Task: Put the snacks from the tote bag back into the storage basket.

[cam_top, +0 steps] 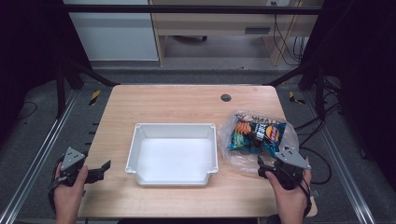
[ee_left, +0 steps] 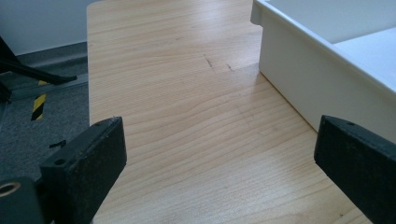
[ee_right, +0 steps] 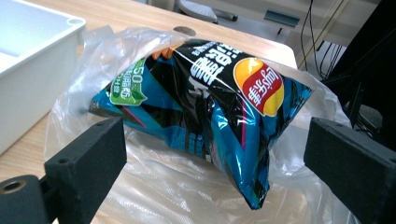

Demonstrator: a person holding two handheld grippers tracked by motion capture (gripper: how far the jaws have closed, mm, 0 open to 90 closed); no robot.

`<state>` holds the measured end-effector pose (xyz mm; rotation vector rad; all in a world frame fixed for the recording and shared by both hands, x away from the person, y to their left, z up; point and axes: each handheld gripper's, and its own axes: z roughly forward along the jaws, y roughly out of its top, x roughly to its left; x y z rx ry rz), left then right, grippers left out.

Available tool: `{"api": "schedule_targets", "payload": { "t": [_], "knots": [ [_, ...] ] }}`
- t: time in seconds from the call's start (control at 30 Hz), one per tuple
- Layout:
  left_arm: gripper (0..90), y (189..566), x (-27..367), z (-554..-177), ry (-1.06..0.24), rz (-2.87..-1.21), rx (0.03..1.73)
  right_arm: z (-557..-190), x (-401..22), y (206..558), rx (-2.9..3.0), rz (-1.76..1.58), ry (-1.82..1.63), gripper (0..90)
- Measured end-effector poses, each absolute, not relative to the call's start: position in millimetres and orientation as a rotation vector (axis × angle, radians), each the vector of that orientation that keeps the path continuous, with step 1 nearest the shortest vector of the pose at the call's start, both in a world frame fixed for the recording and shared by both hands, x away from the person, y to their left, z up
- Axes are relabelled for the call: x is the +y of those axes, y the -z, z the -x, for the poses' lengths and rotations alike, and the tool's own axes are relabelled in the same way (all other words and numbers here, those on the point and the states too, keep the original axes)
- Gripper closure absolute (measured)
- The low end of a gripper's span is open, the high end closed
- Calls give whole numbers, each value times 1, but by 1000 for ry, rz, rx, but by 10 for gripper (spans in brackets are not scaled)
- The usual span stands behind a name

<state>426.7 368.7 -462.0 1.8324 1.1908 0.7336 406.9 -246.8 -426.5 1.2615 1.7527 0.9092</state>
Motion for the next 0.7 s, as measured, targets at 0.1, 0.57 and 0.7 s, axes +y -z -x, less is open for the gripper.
{"api": "schedule_targets", "payload": {
  "t": [0.1, 0.57, 0.7],
  "knots": [
    [21, 461, 370, -424, -747, -1820, 1200, -404, -248, 424, 1750, -1240, -922, 59],
    [21, 460, 369, -423, -755, -1799, 1181, -404, -253, 423, 1758, -1228, -922, 55],
    [21, 459, 369, -423, -761, -1801, 1176, -405, -254, 420, 1771, -1229, -909, 59]
  ]
}}
